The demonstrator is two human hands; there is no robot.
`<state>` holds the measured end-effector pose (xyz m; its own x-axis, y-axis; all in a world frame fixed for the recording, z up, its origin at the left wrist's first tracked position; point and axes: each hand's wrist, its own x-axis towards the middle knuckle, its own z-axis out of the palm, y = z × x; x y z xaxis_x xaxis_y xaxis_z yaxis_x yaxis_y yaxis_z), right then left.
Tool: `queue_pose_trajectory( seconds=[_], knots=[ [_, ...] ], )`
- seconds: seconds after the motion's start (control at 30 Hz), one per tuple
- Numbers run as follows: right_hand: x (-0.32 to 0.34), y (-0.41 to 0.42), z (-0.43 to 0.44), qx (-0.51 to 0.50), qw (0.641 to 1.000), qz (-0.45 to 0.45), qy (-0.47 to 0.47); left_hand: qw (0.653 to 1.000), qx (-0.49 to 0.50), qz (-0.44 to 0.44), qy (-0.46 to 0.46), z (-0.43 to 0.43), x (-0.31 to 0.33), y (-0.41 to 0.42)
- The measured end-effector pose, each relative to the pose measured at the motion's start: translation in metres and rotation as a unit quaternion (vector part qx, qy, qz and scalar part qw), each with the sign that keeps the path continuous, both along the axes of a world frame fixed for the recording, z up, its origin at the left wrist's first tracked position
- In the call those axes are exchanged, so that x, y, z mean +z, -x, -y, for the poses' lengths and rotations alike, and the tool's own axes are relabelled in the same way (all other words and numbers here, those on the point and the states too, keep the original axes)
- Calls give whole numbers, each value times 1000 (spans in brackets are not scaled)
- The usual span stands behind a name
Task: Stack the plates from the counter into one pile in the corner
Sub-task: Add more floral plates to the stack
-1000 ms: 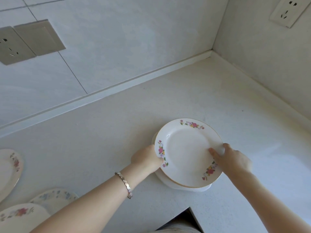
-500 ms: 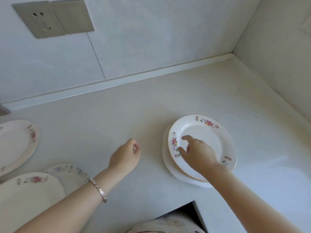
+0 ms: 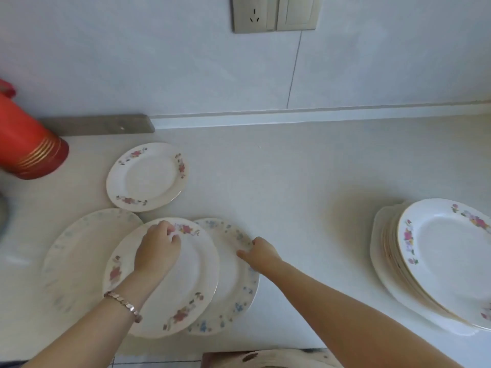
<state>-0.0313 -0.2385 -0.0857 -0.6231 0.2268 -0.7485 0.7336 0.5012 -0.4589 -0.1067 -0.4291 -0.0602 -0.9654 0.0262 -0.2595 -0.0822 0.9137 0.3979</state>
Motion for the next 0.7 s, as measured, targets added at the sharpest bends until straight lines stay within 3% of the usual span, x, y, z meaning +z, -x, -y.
queue_pose_trajectory(
  seconds=[0.13, 0.2, 0.37, 0.53, 0.7],
  knots=[
    [-9, 3, 7, -31, 999, 4, -39, 975, -160, -9, 151, 20, -16, 33],
    [-12, 1, 5, -42, 998, 3, -36, 963, -203, 1, 179, 22, -21, 52],
    [-15, 1, 6, -65, 997, 1, -37, 967, -217, 71, 116, 19, -26, 80],
    [-15, 1, 2, -64, 998, 0, -28, 960, -246, 44, 127, 21, -22, 87],
    [-9, -9, -8, -153, 983, -34, 92, 983, -176, 12, 41, 27, -12, 87]
  ],
)
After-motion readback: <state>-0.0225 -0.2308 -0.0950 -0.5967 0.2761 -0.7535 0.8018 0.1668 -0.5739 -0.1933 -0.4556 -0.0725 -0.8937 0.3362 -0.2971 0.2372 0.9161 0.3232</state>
